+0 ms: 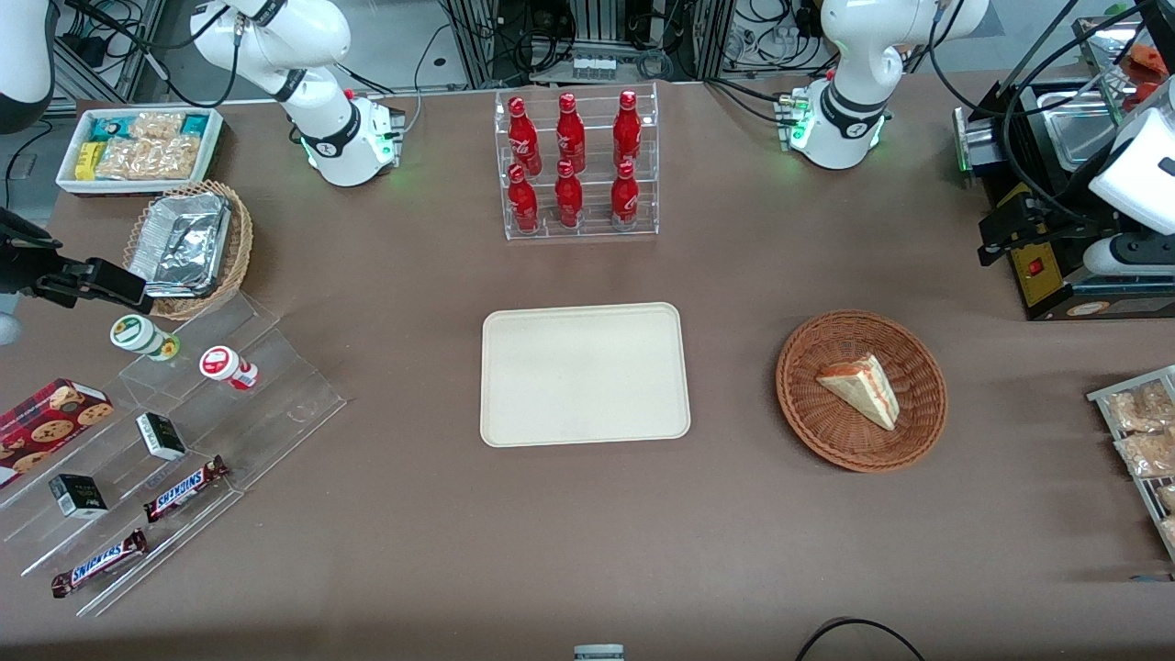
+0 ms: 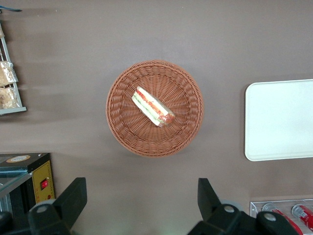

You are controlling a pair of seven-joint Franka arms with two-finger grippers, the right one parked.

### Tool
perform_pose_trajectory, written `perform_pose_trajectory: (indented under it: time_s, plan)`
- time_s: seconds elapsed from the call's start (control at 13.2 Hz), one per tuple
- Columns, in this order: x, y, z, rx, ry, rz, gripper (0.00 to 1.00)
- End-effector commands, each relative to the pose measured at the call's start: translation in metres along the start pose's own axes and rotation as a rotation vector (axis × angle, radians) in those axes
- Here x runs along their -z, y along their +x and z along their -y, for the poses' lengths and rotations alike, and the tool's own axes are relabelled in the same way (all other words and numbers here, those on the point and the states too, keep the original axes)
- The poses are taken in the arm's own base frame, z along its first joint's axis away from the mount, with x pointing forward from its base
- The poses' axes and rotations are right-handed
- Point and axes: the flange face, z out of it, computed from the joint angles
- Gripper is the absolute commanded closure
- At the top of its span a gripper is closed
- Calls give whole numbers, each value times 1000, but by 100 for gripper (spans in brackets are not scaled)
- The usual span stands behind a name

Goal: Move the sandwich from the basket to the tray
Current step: 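Move the left gripper over the wicker basket toward the sandwich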

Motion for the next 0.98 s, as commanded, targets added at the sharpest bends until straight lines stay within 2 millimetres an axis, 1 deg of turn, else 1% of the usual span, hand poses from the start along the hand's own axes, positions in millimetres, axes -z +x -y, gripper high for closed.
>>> perform_pose_trajectory:
  time_s: [0.0,0.23,0.3,0.45,0.53,0.83,0.91]
  plan:
    - [3,-5,4,-13,-17,25,0]
    - [-5,1,7,10,-5,35,0]
    - [-17,6,8,37,-5,54,0]
    - [-47,20,9,86,14,82,0]
    - [-67,24,7,93,37,84,0]
    - [-136,34,7,170,40,42,0]
    - [-158,33,7,168,62,39,0]
